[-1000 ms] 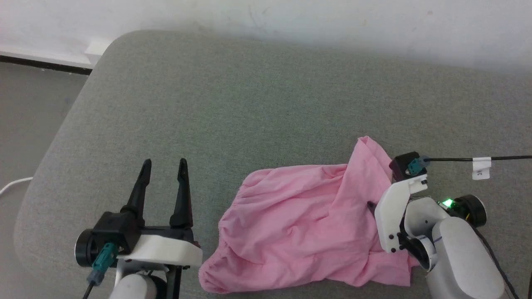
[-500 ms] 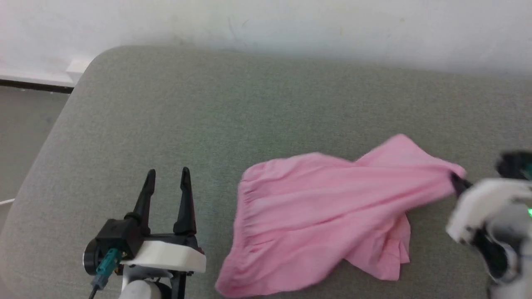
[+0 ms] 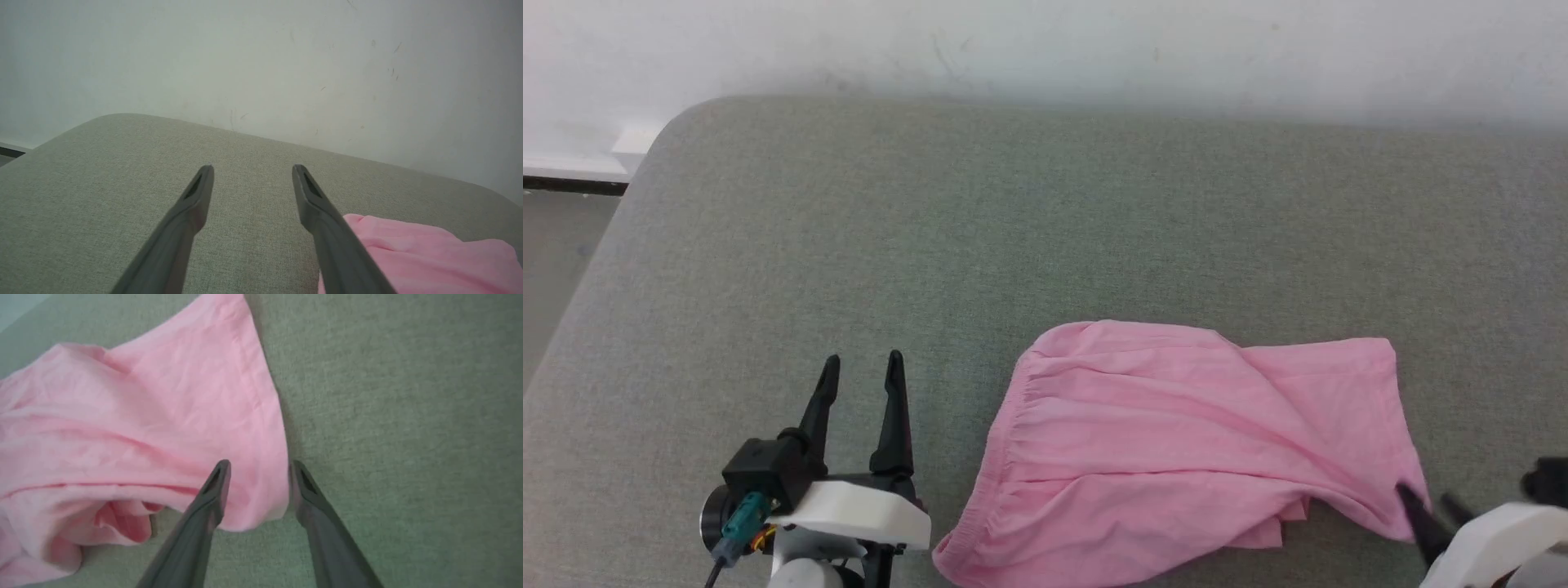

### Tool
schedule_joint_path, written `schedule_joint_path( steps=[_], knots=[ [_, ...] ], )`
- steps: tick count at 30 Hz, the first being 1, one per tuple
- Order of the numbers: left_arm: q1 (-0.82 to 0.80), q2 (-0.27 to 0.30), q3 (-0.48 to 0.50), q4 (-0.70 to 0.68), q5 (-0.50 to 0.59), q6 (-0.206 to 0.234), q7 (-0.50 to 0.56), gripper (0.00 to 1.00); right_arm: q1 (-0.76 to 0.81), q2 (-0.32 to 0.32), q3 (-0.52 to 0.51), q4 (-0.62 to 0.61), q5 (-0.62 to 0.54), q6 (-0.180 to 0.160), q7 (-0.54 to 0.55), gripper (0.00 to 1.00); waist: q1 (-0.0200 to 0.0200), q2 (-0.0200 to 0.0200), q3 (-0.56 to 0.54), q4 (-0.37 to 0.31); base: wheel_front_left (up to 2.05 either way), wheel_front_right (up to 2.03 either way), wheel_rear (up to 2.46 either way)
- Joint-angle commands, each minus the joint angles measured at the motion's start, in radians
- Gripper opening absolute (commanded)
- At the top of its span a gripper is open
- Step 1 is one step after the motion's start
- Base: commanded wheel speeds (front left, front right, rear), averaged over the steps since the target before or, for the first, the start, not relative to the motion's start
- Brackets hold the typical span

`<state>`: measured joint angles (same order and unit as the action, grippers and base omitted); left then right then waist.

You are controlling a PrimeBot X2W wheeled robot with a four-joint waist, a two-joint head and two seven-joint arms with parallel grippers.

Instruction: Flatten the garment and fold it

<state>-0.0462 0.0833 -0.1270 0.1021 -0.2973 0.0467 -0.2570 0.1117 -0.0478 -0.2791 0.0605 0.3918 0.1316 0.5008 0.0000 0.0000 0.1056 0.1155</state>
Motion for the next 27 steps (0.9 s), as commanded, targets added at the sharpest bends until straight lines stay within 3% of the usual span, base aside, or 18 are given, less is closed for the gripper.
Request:
schedule_joint_path(
  steps=[1,7,10,13,17,22,25,26,27],
  knots=[
    [-0.006,-0.006,0.004,0.008,0.005,-0.009,-0.005,1.00,-0.028,-0.002,-0.010,-0.007,0.003,-0.001,-0.037,1.00,0.0000,0.0000,-0.001,-0.004,0.00,0.00,0.00],
    [-0.116,-0.013,-0.031,0.061,-0.018,-0.046,0.039,1.00,-0.112,-0.002,-0.090,-0.034,-0.067,-0.001,-0.224,1.00,0.0000,0.0000,-0.006,-0.015,0.00,0.00,0.00],
    [-0.207,-0.019,-0.062,0.116,-0.049,-0.052,0.167,1.00,-0.146,-0.002,-0.106,-0.030,-0.092,-0.001,-0.234,1.00,0.0000,0.0000,-0.001,-0.025,0.00,0.00,0.00],
    [-0.280,-0.025,-0.099,0.206,-0.100,-0.042,0.388,1.00,-0.173,-0.002,-0.108,-0.024,-0.107,-0.001,-0.233,1.00,0.0000,0.0000,0.005,-0.043,0.00,0.00,0.00],
    [-0.346,-0.028,-0.133,0.286,-0.134,-0.006,0.613,1.00,-0.189,-0.002,-0.095,-0.007,-0.097,-0.001,-0.234,1.00,0.0000,0.0000,0.022,-0.070,0.00,0.00,0.00],
    [-0.370,-0.029,-0.138,0.328,-0.143,0.037,0.690,1.00,-0.187,-0.002,-0.088,0.021,-0.076,-0.001,-0.247,1.00,0.0000,0.0000,0.047,-0.092,0.00,0.00,0.00],
    [-0.364,-0.030,-0.140,0.338,-0.181,0.026,0.712,1.00,-0.186,-0.002,-0.092,0.030,-0.071,-0.001,-0.257,1.00,0.0000,0.0000,0.057,-0.093,0.00,0.00,0.00],
    [-0.362,-0.030,-0.144,0.338,-0.188,0.025,0.713,0.86,-0.187,-0.002,-0.094,0.031,-0.071,-0.001,-0.260,1.00,0.0000,0.0000,0.061,-0.091,0.00,0.00,0.00],
    [-0.360,-0.031,-0.150,0.339,-0.191,0.025,0.715,0.40,-0.188,-0.002,-0.096,0.032,-0.074,-0.001,-0.262,1.00,0.0000,0.0000,0.065,-0.088,0.00,0.00,0.00]
  ],
)
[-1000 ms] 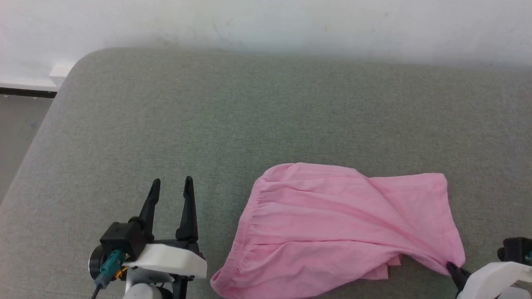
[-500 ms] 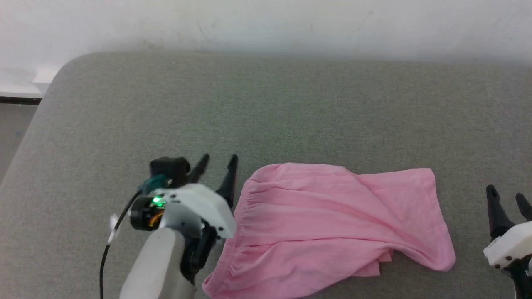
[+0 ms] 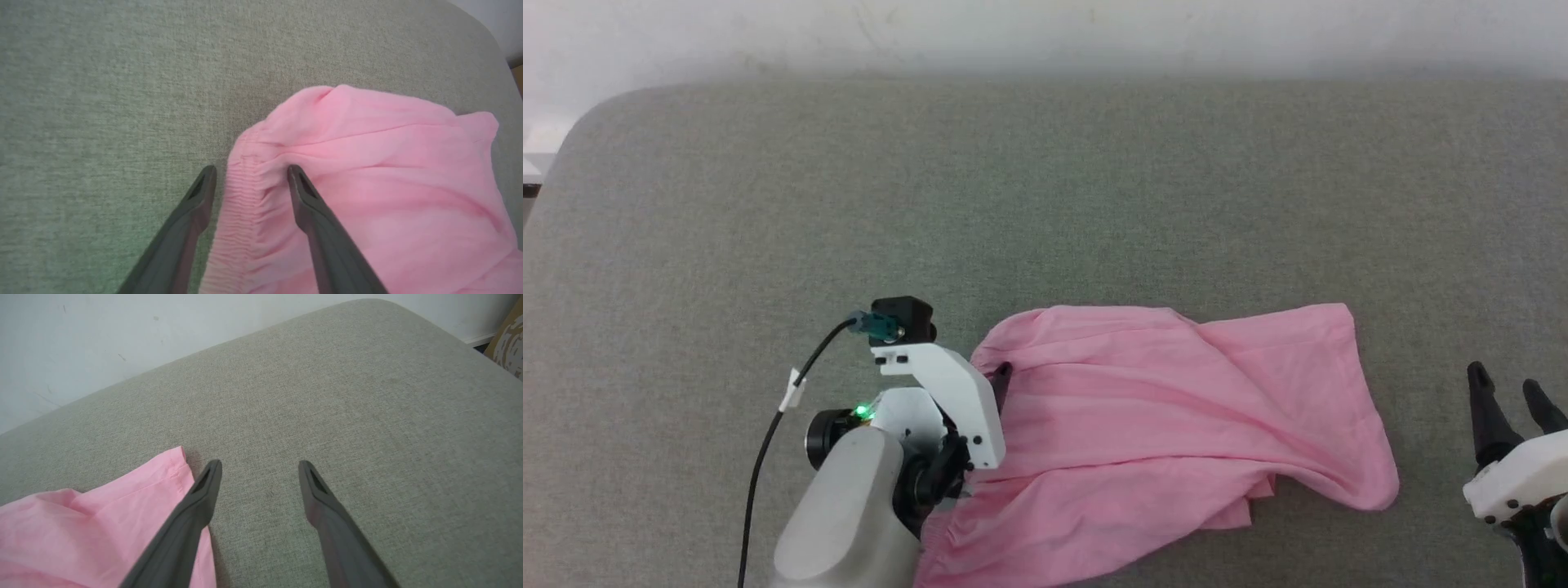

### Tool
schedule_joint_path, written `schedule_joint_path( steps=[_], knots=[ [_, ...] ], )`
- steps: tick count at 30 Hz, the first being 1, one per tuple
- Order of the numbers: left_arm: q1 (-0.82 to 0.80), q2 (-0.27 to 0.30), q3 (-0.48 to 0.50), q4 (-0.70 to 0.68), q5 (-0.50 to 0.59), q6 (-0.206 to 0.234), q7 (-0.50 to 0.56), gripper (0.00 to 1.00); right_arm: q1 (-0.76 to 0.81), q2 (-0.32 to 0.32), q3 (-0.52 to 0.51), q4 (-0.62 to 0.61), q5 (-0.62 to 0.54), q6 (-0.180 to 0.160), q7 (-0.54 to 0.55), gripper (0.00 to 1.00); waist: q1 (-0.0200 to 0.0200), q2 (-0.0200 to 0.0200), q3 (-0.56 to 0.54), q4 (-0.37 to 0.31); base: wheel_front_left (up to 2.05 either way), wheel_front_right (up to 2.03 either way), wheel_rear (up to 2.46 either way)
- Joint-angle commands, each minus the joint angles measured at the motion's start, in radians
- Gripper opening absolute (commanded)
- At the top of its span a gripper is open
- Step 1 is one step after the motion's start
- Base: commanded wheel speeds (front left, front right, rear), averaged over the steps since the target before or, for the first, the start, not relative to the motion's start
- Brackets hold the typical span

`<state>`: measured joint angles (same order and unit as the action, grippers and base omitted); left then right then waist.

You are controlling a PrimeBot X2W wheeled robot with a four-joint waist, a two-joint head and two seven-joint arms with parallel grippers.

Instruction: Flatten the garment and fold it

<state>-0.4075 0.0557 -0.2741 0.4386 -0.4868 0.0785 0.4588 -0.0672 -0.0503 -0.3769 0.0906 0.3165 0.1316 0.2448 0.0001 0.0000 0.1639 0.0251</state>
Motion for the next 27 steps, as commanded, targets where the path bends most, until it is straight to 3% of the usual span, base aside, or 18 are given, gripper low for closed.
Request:
schedule_joint_path(
  steps=[1,2,12,19,27],
  knots=[
    [0.002,-0.003,-0.008,0.001,0.001,-0.006,-0.010,0.12,-0.012,0.000,0.002,0.003,-0.003,-0.001,-0.007,1.00,-0.0001,0.0000,0.009,0.004,0.00,0.00,0.00],
    [0.002,-0.003,-0.008,-0.002,0.002,-0.006,-0.029,0.00,-0.015,0.000,0.002,0.004,-0.006,-0.001,-0.008,1.00,-0.0001,0.0000,0.011,0.006,0.00,0.00,0.00],
    [0.019,-0.005,-0.035,-0.078,-0.035,-0.030,-0.154,0.00,-0.056,0.000,0.074,0.001,-0.082,-0.001,0.021,1.00,-0.0001,0.0000,0.021,0.034,0.00,0.00,0.00],
    [0.079,-0.005,-0.070,-0.182,-0.036,-0.010,-0.173,0.00,-0.188,-0.011,0.199,0.081,-0.248,-0.001,0.189,1.00,-0.0001,0.0000,0.036,0.045,0.00,0.00,0.00],
    [0.108,-0.005,-0.105,-0.228,-0.057,0.010,-0.167,0.00,-0.270,-0.045,0.212,0.214,-0.356,-0.001,0.309,1.00,-0.0001,0.0000,0.048,0.074,0.00,0.00,0.00]
  ],
)
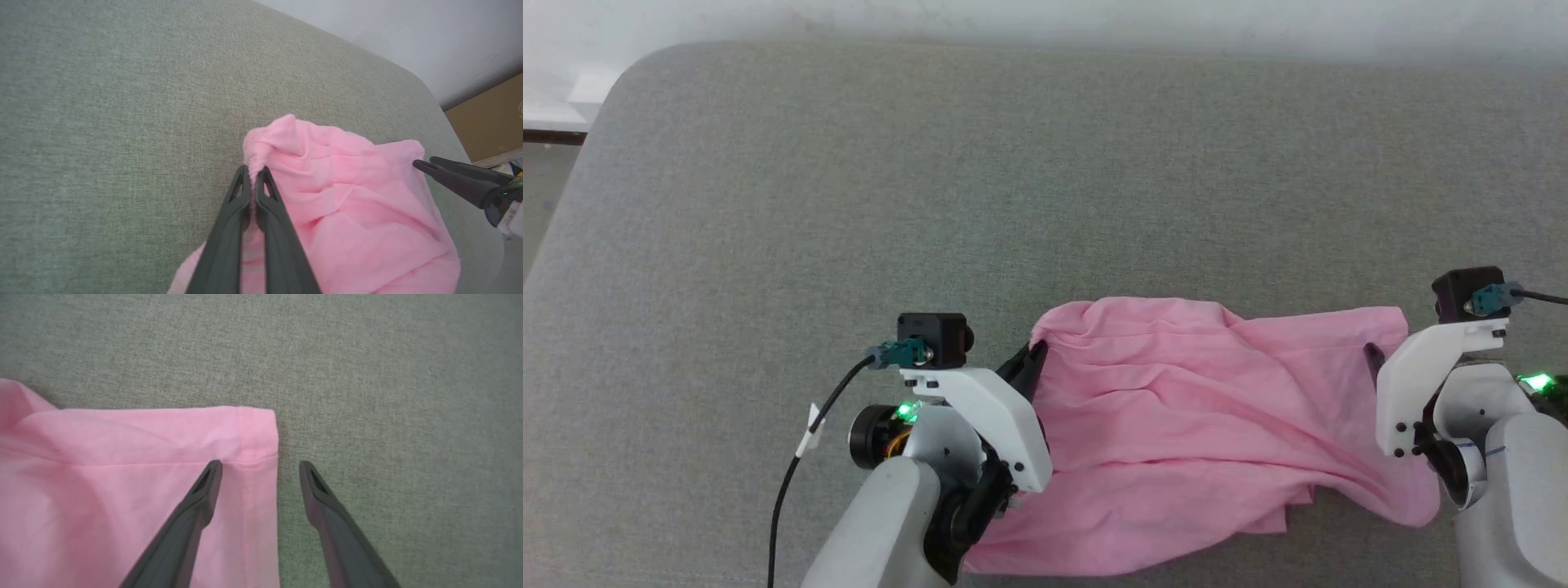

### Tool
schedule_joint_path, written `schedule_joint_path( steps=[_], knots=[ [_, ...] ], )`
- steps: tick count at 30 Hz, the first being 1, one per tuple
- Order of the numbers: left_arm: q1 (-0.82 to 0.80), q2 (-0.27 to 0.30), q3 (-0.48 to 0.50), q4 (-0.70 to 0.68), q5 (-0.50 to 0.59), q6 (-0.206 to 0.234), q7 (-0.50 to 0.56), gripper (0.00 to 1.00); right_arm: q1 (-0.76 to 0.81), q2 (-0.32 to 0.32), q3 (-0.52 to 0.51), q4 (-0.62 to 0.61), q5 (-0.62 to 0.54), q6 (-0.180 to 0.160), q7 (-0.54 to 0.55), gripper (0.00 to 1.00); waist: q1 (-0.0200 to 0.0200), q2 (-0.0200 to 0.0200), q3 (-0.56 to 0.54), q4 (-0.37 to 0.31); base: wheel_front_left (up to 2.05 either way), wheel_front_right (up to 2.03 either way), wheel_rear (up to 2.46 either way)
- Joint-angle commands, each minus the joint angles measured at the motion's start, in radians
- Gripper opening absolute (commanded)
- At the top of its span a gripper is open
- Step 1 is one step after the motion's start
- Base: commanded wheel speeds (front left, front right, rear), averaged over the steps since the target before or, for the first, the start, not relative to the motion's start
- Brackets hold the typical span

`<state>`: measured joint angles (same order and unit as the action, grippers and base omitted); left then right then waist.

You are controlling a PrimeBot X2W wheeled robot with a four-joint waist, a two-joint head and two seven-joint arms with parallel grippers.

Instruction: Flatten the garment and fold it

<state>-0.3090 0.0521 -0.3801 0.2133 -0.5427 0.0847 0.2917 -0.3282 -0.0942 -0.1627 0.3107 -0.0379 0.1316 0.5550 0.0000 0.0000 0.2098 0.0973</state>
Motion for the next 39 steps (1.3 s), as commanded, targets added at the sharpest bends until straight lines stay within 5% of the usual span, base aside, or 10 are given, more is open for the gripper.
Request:
schedule_joint_path(
  steps=[1,4,5,6,7,23,33,39],
  knots=[
    [0.010,-0.002,-0.004,-0.005,-0.005,0.006,0.001,0.00,-0.012,-0.002,-0.002,0.007,-0.004,-0.001,0.001,1.00,0.0000,0.0000,0.003,0.004,0.00,0.00,0.00],
    [0.010,-0.002,-0.013,-0.011,-0.010,0.012,0.000,0.00,-0.021,0.000,-0.004,0.030,0.000,-0.001,-0.007,1.00,0.0000,0.0000,0.008,0.006,0.00,0.00,0.00],
    [0.010,-0.002,-0.014,-0.012,-0.011,0.014,-0.001,0.00,-0.023,0.001,-0.004,0.036,0.003,-0.001,-0.008,0.39,0.0000,0.0000,0.009,0.005,0.00,0.00,0.00],
    [0.010,-0.002,-0.016,-0.013,-0.012,0.015,-0.002,0.00,-0.025,0.000,-0.003,0.040,0.004,-0.001,-0.012,0.10,0.0000,0.0000,0.009,0.004,0.00,0.00,0.00],
    [0.011,-0.002,-0.016,-0.013,-0.013,0.017,-0.002,0.00,-0.027,0.000,-0.001,0.044,0.006,-0.001,-0.016,0.00,0.0000,0.0000,0.009,0.002,0.00,0.00,0.00],
    [-0.013,0.009,-0.006,-0.035,-0.036,0.008,-0.026,0.00,-0.056,-0.006,0.058,0.007,0.152,-0.001,-0.048,0.00,0.0000,0.0000,-0.015,-0.018,0.00,0.00,0.00],
    [-0.282,0.125,0.094,-0.060,-0.010,-0.028,-0.043,0.00,-0.273,-0.072,0.109,-0.123,0.439,-0.001,0.036,0.00,0.0000,0.0000,-0.019,-0.022,0.00,0.00,0.00],
    [-0.519,0.195,0.151,0.035,0.007,-0.052,-0.044,0.00,-0.516,-0.074,0.093,-0.085,0.513,-0.001,0.078,0.00,0.0000,0.0000,0.008,-0.036,0.00,0.00,0.00]
  ],
)
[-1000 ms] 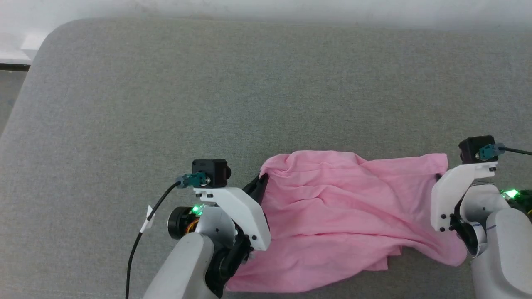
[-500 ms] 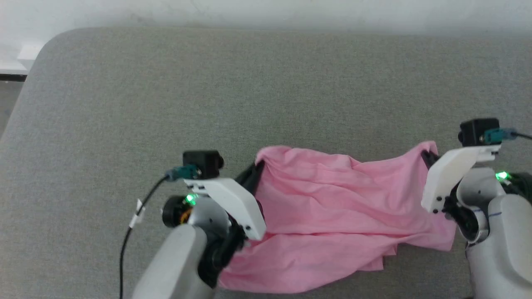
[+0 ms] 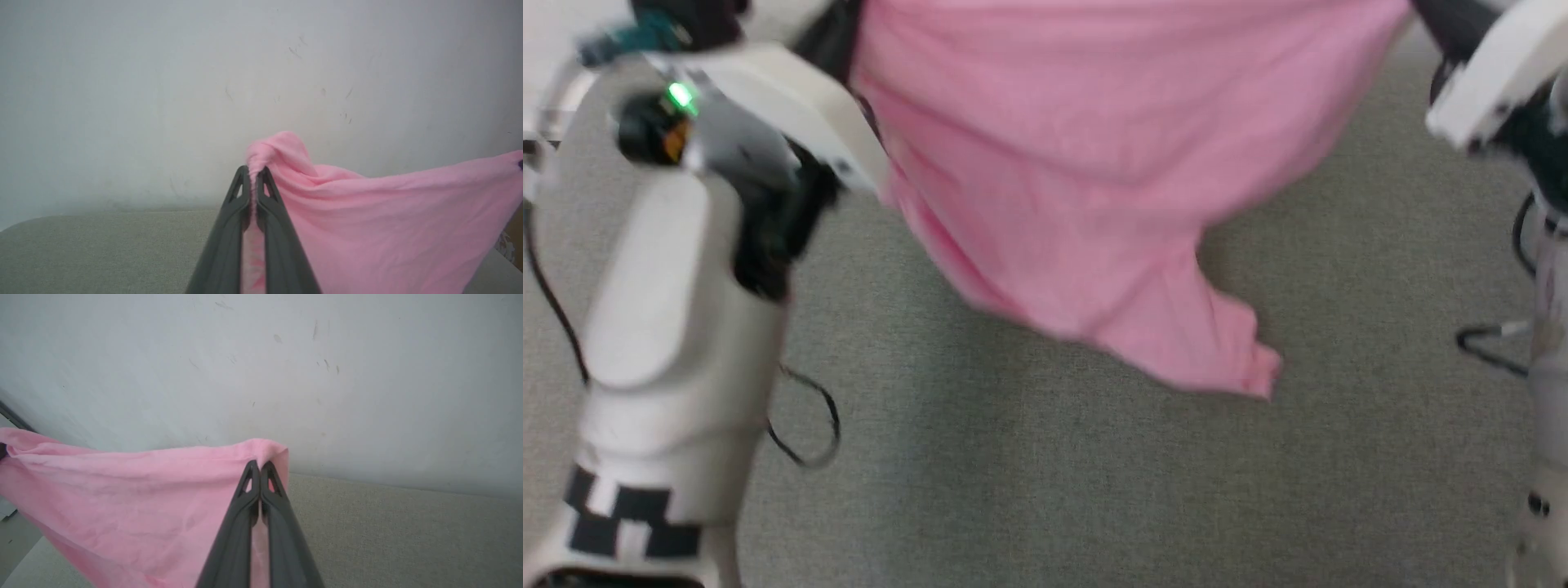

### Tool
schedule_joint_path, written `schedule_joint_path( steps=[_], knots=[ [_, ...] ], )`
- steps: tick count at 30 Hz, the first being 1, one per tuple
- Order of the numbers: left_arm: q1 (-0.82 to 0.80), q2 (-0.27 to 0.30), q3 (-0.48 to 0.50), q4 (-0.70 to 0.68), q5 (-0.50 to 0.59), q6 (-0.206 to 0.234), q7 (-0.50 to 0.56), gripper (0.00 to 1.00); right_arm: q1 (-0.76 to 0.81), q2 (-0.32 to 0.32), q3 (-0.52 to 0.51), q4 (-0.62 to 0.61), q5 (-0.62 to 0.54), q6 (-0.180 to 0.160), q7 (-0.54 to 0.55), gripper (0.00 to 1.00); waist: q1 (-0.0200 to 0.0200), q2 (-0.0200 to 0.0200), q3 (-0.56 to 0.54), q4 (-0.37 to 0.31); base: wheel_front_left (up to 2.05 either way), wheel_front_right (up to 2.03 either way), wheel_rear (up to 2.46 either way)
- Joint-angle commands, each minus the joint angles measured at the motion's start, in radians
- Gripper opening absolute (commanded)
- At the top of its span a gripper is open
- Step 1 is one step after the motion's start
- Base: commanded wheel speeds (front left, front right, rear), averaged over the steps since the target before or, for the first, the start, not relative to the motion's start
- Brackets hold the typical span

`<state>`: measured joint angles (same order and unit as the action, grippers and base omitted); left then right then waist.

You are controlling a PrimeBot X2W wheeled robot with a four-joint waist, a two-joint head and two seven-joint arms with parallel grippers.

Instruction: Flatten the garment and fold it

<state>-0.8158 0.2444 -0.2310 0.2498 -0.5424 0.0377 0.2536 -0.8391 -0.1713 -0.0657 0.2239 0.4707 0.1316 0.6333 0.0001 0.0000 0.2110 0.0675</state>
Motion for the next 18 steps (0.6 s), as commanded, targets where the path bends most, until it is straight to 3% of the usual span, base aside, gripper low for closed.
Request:
schedule_joint_path(
  steps=[1,5,11,18],
  knots=[
    [-0.051,0.010,0.010,0.018,0.006,-0.009,-0.008,0.00,-0.045,0.012,-0.010,0.021,0.008,-0.001,0.002,0.00,-0.0001,0.0000,0.011,-0.009,0.00,0.00,0.00],
    [-0.193,0.032,0.040,0.093,0.017,-0.008,-0.040,0.00,-0.212,0.049,-0.046,0.099,-0.005,-0.001,-0.029,0.00,-0.0001,0.0000,0.032,-0.018,0.00,0.00,0.00],
    [-0.356,0.041,0.048,0.191,0.047,0.006,-0.085,0.00,-0.415,0.085,-0.080,0.213,-0.088,-0.001,-0.185,0.00,-0.0001,0.0000,0.081,-0.026,0.00,0.00,0.00],
    [-0.440,0.017,0.018,0.281,0.068,-0.028,-0.166,0.00,-0.528,0.110,-0.116,0.331,-0.109,-0.001,-0.317,0.00,-0.0001,0.0000,0.119,-0.017,0.00,0.00,0.00]
  ],
)
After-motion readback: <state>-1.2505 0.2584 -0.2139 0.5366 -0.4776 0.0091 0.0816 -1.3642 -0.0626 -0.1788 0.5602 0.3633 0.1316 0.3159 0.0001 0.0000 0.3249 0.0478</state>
